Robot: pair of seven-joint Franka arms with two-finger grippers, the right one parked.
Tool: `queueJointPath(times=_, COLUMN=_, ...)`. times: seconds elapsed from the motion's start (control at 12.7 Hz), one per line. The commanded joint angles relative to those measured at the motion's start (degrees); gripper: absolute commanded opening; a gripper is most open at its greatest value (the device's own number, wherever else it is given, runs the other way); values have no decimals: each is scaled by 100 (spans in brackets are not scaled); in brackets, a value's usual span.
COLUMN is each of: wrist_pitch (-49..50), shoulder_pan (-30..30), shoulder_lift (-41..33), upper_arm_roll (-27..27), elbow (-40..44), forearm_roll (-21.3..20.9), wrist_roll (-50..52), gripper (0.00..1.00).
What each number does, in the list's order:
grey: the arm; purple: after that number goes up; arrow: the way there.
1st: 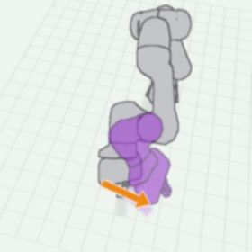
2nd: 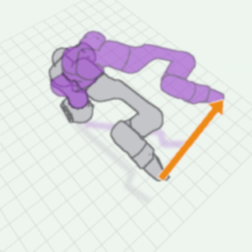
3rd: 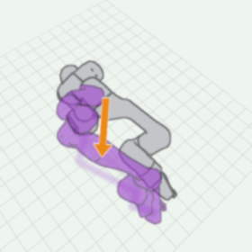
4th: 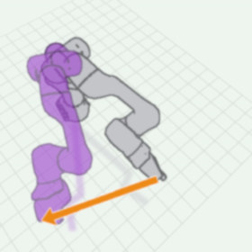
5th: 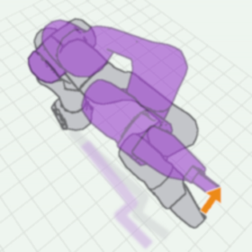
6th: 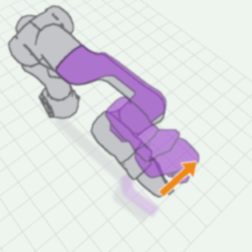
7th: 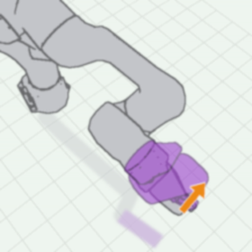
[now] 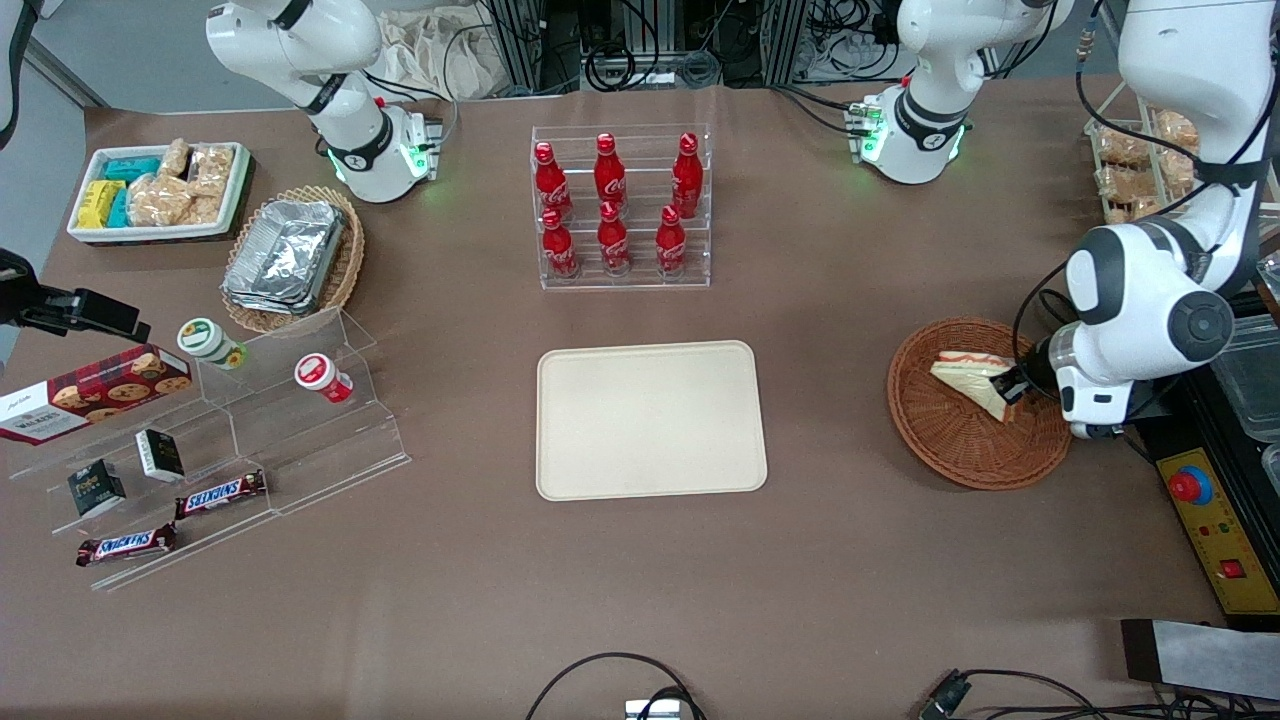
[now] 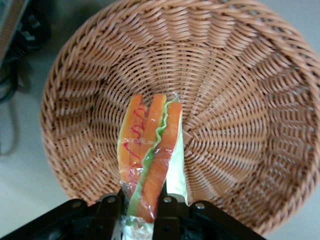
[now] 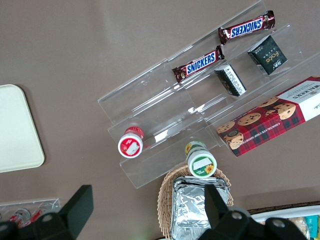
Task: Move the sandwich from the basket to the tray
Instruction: 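Lift the sandwich out of the basket and carry it toward the tray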
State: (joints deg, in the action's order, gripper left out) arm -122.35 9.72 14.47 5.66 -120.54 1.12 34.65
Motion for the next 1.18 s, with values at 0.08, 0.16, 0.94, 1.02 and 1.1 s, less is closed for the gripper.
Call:
queueJointPath(times=0.08, wrist_pitch=1691, shoulder_pan=-14, shoulder_lift=-50, upper_arm_roll=5, elbow=1283, forearm_roll=-59, wrist_roll=-677, gripper=0)
queueJointPath(times=0.16, wrist_pitch=2089, shoulder_pan=-57, shoulder_lift=-6, upper_arm_roll=14, elbow=1687, forearm_roll=-59, wrist_roll=-871, gripper=0)
queueJointPath(times=0.94, wrist_pitch=3350, shoulder_pan=-2358, shoulder_lift=1143, upper_arm_roll=32, elbow=4379, forearm_roll=-253, wrist_roll=-1444, gripper=0)
queueJointPath(times=1.02, wrist_pitch=3332, shoulder_pan=-2630, shoulder_lift=1459, upper_arm_roll=23, elbow=4642, forearm_roll=-261, wrist_roll=-1444, gripper=0)
queueJointPath(times=1.1, wrist_pitch=3323, shoulder_pan=-2868, shoulder_lift=1775, upper_arm_roll=23, elbow=4853, forearm_roll=-270, wrist_roll=-1453, gripper=0)
